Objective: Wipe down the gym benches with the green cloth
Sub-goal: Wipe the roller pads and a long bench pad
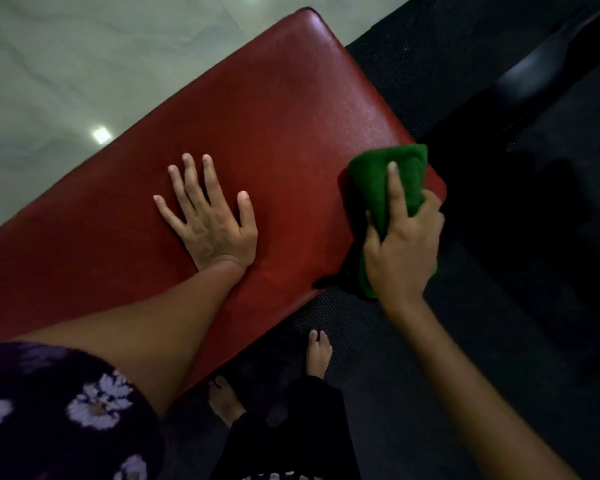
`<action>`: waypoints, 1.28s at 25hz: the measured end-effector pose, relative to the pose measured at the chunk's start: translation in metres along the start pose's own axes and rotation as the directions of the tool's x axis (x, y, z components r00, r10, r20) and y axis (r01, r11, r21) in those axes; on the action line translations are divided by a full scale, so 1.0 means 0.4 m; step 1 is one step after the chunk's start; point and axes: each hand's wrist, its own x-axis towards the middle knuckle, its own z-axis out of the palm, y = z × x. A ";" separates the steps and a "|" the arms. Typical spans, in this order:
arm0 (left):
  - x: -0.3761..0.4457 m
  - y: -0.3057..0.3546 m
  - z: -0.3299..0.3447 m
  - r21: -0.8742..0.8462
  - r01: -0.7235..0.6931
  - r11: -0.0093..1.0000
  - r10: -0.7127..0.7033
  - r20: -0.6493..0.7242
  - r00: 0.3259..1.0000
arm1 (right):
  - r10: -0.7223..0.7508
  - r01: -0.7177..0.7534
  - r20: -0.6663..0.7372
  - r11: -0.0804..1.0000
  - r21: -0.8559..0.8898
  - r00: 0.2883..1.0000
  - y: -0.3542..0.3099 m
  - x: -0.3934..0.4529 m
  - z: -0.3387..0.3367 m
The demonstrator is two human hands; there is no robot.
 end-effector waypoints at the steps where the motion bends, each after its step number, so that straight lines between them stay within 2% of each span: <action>1: -0.001 -0.001 0.000 0.001 -0.001 1.000 0.001 0.006 1.000 | -0.067 0.068 0.037 0.998 -0.014 0.997 0.008 -0.004 -0.004; 3: 0.003 0.006 -0.002 0.010 -0.001 1.000 0.001 0.013 1.000 | -0.078 0.079 0.023 0.997 -0.025 0.997 0.034 0.063 -0.025; 5: 0.007 0.011 -0.002 0.020 0.001 1.000 -0.002 0.019 1.000 | 0.094 -0.094 -0.005 0.995 -0.039 0.996 0.050 0.158 -0.040; 7: 0.004 0.006 0.000 0.030 0.004 1.000 -0.005 0.023 1.000 | 0.294 -0.296 -0.051 0.955 -0.031 0.955 0.035 0.186 -0.026; 8: 0.004 0.002 -0.002 0.036 0.003 0.999 -0.004 0.022 1.000 | 0.338 -0.340 -0.096 0.940 -0.010 0.936 0.009 0.161 -0.010; 10: 0.008 -0.002 -0.005 0.045 0.000 0.999 -0.001 0.023 1.000 | 0.337 -0.326 -0.151 0.941 0.094 0.929 -0.054 0.041 0.031; 13: 0.013 -0.003 -0.006 0.062 0.001 0.998 -0.003 0.031 1.000 | 0.236 -0.222 -0.063 0.959 0.178 0.970 -0.110 -0.121 0.059; 15: 0.009 -0.003 -0.001 0.046 -0.011 0.999 0.009 0.037 0.999 | 0.207 -0.194 -0.059 0.964 0.184 0.976 -0.076 -0.090 0.041; 18: 0.009 0.001 0.002 0.002 0.001 1.000 -0.001 0.033 0.999 | 0.393 -0.343 -0.155 0.898 0.276 0.906 0.000 0.036 0.010; 20: 0.014 0.000 -0.004 -0.003 0.000 1.000 0.000 0.040 0.999 | 0.463 -0.392 -0.166 0.856 0.337 0.871 -0.001 0.048 0.018; 21: 0.011 -0.004 -0.010 -0.020 -0.093 0.995 0.094 0.044 0.995 | 0.466 -0.396 -0.161 0.856 0.333 0.870 -0.025 0.013 0.034; 22: 0.006 -0.008 -0.018 -0.066 -0.280 0.958 0.284 0.053 0.957 | 0.458 -0.381 -0.162 0.853 0.358 0.874 -0.054 -0.036 0.055; 23: 0.000 -0.011 -0.022 -0.116 -0.515 0.849 0.523 0.059 0.850 | 0.443 -0.345 -0.170 0.843 0.412 0.880 -0.084 -0.094 0.075; 24: -0.003 -0.015 -0.023 -0.142 -0.699 0.700 0.711 0.059 0.700 | 0.440 -0.311 -0.180 0.819 0.483 0.880 -0.111 -0.153 0.095; 25: -0.002 -0.019 -0.025 -0.152 -0.785 0.600 0.799 0.062 0.598 | 0.453 -0.288 -0.176 0.774 0.564 0.874 -0.131 -0.214 0.114; 26: 0.000 -0.021 -0.024 -0.157 -0.800 0.579 0.814 0.069 0.576 | 0.481 -0.284 -0.150 0.711 0.643 0.864 -0.147 -0.269 0.128; 29: -0.003 -0.029 -0.016 -0.184 -0.733 0.655 0.754 0.091 0.650 | 0.630 -0.365 -0.021 0.476 0.800 0.776 -0.160 -0.328 0.132; 32: 0.001 -0.027 -0.016 -0.192 -0.731 0.655 0.753 0.089 0.652 | 0.729 -0.433 0.026 0.378 0.819 0.684 -0.084 -0.187 0.095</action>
